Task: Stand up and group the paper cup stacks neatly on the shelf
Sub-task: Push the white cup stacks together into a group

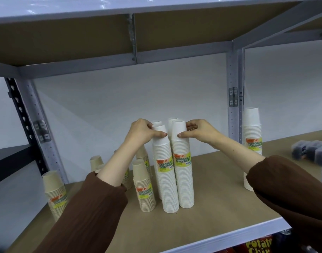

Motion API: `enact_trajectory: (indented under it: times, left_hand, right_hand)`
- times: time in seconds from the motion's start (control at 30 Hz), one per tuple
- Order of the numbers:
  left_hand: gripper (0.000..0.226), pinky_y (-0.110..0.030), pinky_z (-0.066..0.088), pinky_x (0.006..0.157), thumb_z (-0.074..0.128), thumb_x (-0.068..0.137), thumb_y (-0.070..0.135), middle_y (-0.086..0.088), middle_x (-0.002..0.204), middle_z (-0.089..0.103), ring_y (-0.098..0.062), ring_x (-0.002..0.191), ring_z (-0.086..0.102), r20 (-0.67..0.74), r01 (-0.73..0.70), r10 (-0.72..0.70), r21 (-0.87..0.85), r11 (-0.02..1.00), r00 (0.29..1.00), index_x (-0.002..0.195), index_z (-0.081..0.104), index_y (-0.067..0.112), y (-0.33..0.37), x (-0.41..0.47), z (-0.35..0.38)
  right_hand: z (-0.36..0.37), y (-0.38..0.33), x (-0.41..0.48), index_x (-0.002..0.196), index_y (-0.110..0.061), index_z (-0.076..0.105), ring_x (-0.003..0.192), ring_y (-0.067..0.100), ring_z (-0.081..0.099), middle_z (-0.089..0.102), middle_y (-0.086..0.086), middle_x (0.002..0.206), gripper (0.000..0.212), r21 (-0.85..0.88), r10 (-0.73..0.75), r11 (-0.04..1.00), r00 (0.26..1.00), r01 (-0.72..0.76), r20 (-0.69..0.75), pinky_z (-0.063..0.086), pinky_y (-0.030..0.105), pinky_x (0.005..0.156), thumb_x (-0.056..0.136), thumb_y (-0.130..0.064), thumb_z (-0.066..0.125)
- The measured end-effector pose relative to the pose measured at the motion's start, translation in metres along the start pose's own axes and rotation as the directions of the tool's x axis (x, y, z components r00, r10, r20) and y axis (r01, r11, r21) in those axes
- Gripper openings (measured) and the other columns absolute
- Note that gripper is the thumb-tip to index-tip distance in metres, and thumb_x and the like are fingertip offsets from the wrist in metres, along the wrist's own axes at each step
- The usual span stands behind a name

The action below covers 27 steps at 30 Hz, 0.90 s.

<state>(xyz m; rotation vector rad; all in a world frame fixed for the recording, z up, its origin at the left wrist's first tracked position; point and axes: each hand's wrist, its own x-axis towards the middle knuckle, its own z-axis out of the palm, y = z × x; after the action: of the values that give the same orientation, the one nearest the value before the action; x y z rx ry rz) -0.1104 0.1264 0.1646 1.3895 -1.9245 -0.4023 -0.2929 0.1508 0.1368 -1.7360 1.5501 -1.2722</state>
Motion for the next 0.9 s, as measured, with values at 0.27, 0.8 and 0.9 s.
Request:
enact_trajectory:
  times: [0.27, 0.8, 0.9]
  left_hand:
    - [0.056, -0.025, 0.039, 0.078, 0.078, 0.070, 0.027, -0.007, 0.115, 0.061, -0.014, 0.093, 0.050, 0.066, 0.015, -0.011, -0.063, 0.998, 0.998, 0.117, 0.057, 0.006, -0.011, -0.009, 0.001]
    - [0.055, -0.027, 0.042, 0.081, 0.077, 0.071, 0.028, -0.009, 0.122, 0.062, -0.018, 0.100, 0.055, 0.102, 0.020, -0.017, -0.027, 0.999, 0.995, 0.117, 0.057, 0.004, -0.016, -0.012, 0.006]
    - [0.059, -0.026, 0.042, 0.081, 0.077, 0.071, 0.028, -0.009, 0.123, 0.060, -0.018, 0.101, 0.054, 0.089, 0.016, -0.013, -0.033, 0.999, 0.996, 0.120, 0.054, 0.006, -0.016, -0.012, 0.006]
  right_hand:
    - [0.008, 0.013, -0.003, 0.118, -0.005, 0.058, 0.098, 0.016, 0.055, 0.059, 0.003, 0.105, 0.057, -0.163, 0.048, 0.986, 0.999, -0.046, 0.010, 0.046, 0.027, 0.085, 0.070, -0.028, 0.079]
    - [0.019, 0.020, -0.007, 0.112, -0.001, 0.061, 0.092, 0.014, 0.055, 0.059, 0.002, 0.097, 0.043, -0.171, 0.017, 0.985, 0.998, -0.008, 0.052, 0.042, 0.025, 0.080, 0.074, -0.015, 0.076]
    - [0.018, 0.019, -0.007, 0.112, -0.003, 0.062, 0.093, 0.014, 0.055, 0.060, 0.002, 0.098, 0.045, -0.190, 0.018, 0.982, 0.998, -0.007, 0.058, 0.042, 0.025, 0.081, 0.073, -0.019, 0.077]
